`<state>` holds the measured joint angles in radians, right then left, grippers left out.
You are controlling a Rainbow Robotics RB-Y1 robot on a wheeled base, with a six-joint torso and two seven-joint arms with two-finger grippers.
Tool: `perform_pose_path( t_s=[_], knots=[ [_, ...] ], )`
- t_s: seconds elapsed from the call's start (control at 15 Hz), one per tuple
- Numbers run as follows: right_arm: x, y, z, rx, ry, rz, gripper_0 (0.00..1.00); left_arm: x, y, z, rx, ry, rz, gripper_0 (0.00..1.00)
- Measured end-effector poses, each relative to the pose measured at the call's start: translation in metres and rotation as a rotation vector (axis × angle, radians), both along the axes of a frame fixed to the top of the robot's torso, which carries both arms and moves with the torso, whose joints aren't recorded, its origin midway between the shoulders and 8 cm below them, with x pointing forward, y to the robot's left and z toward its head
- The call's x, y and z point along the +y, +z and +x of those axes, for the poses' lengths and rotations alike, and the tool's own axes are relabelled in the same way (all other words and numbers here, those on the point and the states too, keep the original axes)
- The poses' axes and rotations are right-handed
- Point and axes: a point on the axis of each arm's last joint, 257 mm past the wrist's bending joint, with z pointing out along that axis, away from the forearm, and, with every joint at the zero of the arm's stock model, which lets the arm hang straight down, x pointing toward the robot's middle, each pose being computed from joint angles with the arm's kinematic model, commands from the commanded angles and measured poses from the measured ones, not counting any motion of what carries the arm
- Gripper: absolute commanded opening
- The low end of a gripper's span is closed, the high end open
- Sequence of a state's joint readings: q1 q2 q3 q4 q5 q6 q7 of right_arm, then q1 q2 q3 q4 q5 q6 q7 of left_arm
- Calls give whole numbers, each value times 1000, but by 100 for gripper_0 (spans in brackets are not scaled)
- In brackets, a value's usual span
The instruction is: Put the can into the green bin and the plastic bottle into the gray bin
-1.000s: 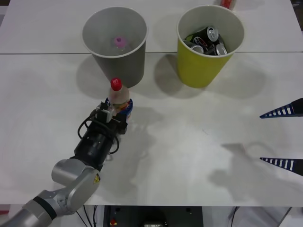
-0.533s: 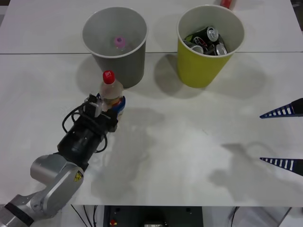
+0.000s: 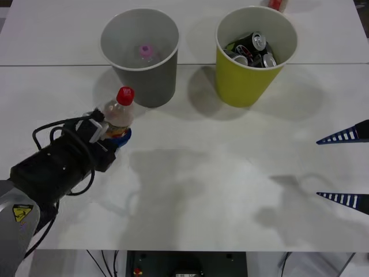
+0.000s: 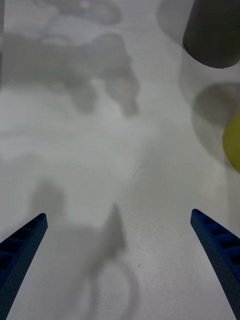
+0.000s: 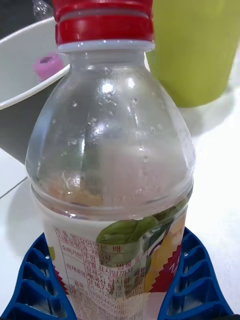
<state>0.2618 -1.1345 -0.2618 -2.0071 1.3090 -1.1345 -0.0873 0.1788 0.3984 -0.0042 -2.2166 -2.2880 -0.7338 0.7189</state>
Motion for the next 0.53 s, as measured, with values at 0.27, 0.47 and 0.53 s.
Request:
perform_pose_path(
  t_s=[0.27,0.47,0.53],
  knots=[
    [0,0,0,0,0,0,100,6,16,-18,139,-128,19,0],
    [0,0,0,0,0,0,100,7,31,-23,244,-162,-10,0],
    [0,0,0,0,0,0,100,7,36,-25,283,-166,-32,0]
  ],
)
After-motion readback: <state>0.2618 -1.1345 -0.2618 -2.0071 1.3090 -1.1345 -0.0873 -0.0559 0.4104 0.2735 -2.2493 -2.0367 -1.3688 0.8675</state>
